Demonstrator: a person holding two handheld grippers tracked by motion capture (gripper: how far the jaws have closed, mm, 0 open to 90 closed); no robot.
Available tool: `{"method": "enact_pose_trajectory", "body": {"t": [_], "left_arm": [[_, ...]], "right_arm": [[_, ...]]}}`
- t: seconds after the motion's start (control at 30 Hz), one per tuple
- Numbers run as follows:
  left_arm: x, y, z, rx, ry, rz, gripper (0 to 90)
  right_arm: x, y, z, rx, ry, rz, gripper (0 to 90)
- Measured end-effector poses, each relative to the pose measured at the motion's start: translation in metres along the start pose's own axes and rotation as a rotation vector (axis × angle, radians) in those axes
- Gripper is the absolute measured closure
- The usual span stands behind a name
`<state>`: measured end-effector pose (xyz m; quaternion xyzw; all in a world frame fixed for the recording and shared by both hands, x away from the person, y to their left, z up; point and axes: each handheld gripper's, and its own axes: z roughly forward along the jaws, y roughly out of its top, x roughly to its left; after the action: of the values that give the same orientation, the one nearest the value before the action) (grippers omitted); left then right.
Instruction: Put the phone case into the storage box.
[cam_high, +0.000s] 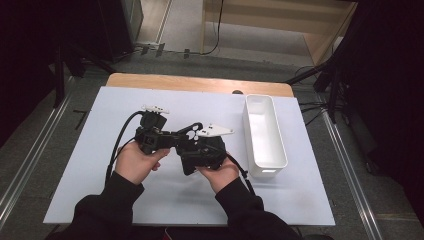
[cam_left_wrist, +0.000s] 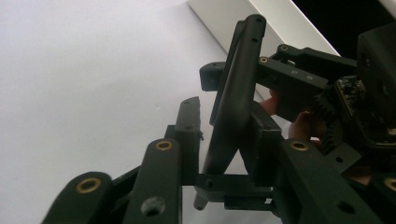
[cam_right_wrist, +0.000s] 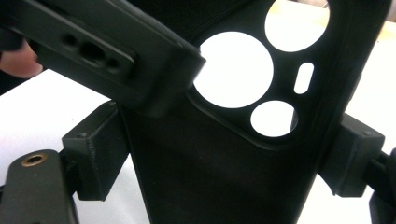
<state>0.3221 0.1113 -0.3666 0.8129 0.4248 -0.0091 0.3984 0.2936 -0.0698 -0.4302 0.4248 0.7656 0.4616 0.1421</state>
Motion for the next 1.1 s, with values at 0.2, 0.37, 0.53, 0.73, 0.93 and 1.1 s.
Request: {"method": "enact_pose_trajectory", "body": {"t": [0.2, 0.37, 0.53, 0.73, 0.93, 1.1], "left_arm": [[0.0, 0.004, -0.009, -0.007, -0.014, -0.002, 57.5], [0.003, 0.006, -0.017, -0.032, -0.027, -0.009, 52.3], [0.006, 0.007, -0.022, -0.039, -0.03, 0.002, 44.5], [0.008, 0.007, -0.024, -0.044, -0.02, 0.079, 37.9], [0.013, 0.005, -0.028, -0.049, -0.043, 0.107, 35.4], [0.016, 0.002, -0.027, -0.037, -0.06, 0.178, 31.3]], "right_arm": [[-0.002, -0.001, 0.0, 0.018, 0.024, 0.01, 13.0], [-0.004, -0.002, 0.001, 0.02, 0.042, 0.007, 13.0], [-0.004, -0.003, 0.001, 0.026, 0.052, 0.013, 13.0], [-0.008, -0.003, -0.001, 0.038, 0.058, -0.001, 12.9], [-0.013, -0.003, -0.003, 0.042, 0.058, 0.005, 12.9], [-0.016, -0.002, -0.004, 0.044, 0.051, 0.003, 12.9]]}}
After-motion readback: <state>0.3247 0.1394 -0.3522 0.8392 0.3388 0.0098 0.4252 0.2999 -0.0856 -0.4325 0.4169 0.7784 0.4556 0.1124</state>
